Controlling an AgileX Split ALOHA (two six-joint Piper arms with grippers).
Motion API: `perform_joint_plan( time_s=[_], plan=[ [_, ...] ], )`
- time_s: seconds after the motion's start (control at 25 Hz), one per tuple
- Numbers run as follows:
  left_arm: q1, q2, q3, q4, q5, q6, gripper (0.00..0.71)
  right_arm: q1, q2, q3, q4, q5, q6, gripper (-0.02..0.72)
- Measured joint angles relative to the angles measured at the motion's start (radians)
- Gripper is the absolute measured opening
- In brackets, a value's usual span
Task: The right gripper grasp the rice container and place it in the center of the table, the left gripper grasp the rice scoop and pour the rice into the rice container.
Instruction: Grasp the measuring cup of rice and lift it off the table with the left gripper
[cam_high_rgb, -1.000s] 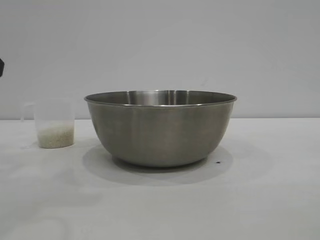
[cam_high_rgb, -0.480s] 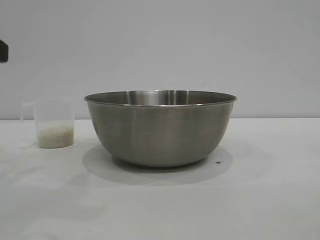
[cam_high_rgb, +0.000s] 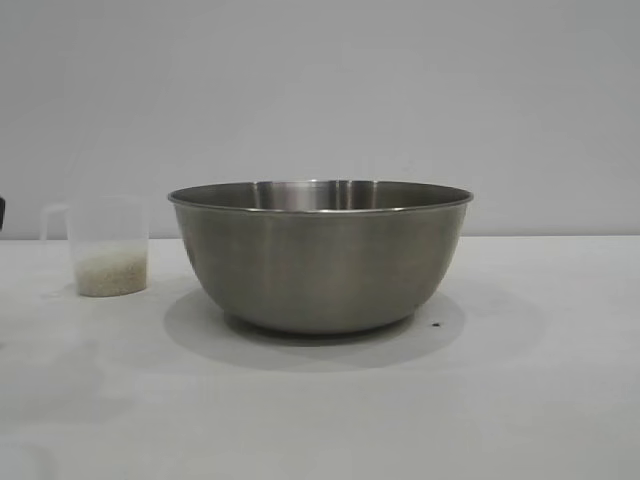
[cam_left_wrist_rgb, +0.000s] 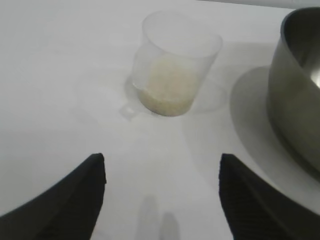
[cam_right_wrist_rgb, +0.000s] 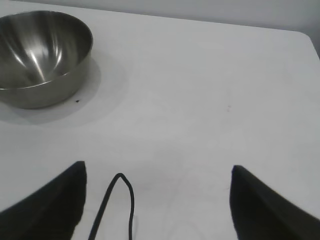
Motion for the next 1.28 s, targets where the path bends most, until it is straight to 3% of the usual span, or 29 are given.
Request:
perform_joint_plan(
  time_s=[0.48,0.6,0.76,0.8,1.28],
  plan=[
    [0.0,0.093,-0.114,-0.048,-0.001,0.069,0.437,0.0,0.0,0.0,0.0,0.0,0.0,0.508],
    [0.0,0.118,-0.144,-0.049,-0.001,0.093,0.327,0.0,0.0,0.0,0.0,0.0,0.0,0.508],
    [0.0,0.138,-0.181,-0.053,-0.001,0.128,0.331,0.0,0.0,0.0,0.0,0.0,0.0,0.508],
    [0.0,0.143,-0.189,-0.057,-0.001,0.132,0.289,0.0,0.0,0.0,0.0,0.0,0.0,0.508],
    [0.0,0.189,-0.269,-0.101,-0.001,0.17,0.305,0.0,0.0,0.0,0.0,0.0,0.0,0.508]
  ],
)
